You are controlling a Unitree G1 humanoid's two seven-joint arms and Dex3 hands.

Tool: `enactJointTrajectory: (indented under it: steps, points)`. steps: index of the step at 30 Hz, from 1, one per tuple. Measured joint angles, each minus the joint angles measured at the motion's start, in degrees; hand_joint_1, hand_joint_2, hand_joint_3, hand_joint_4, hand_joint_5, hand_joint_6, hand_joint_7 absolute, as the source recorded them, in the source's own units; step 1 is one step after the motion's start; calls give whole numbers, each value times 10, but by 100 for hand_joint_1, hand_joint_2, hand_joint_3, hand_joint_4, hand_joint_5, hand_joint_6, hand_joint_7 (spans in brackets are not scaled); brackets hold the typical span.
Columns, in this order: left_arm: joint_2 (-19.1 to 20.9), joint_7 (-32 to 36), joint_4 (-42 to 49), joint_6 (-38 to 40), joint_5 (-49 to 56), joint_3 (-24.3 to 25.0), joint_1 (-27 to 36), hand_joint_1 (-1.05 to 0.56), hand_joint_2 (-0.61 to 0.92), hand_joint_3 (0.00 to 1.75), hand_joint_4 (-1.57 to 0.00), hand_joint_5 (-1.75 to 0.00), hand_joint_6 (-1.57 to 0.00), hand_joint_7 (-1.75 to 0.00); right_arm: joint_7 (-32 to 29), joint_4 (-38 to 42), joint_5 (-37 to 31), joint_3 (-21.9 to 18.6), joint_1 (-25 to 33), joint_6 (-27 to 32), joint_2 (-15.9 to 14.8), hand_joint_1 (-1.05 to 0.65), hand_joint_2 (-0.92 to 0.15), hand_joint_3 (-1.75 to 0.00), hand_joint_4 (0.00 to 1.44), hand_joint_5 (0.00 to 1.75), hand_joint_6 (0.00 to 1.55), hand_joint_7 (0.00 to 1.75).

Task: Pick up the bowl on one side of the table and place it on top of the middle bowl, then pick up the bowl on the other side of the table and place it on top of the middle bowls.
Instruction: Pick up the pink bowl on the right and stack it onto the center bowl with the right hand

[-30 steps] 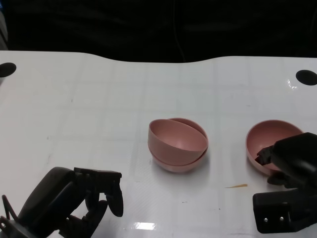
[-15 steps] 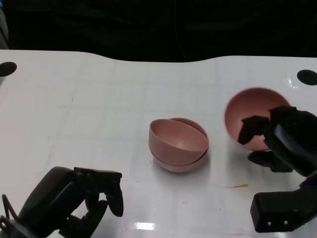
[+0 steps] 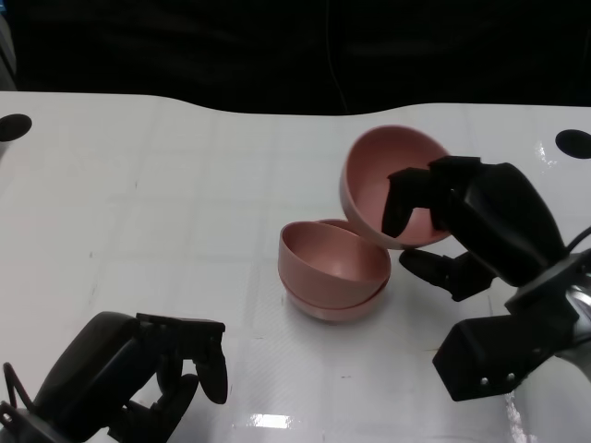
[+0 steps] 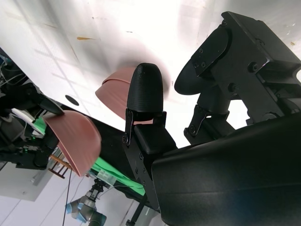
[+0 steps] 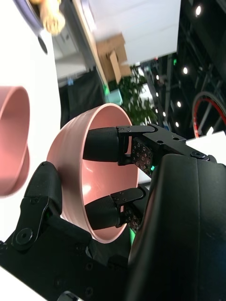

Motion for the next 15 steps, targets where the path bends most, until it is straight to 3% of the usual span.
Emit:
enactJointTrajectory:
  steps: [4, 8, 15]
  points:
    - [0, 0, 1, 0, 1, 0, -2, 2, 19, 156, -90, -164, -88, -136, 17, 24, 3, 9, -17, -14, 18, -15, -22, -149, 100, 175, 86, 157]
    - [0, 0, 1, 0, 1, 0, -2, 3, 19, 155, -89, -163, -88, -136, 30, 53, 7, 18, -38, -28, 35, -14, -29, -134, 100, 175, 80, 167]
    - [0, 0, 0, 0, 2, -1, -2, 1, 19, 155, -90, -162, -88, -135, 64, 92, 21, 27, -57, -34, 57, -13, -30, -129, 99, 175, 83, 160]
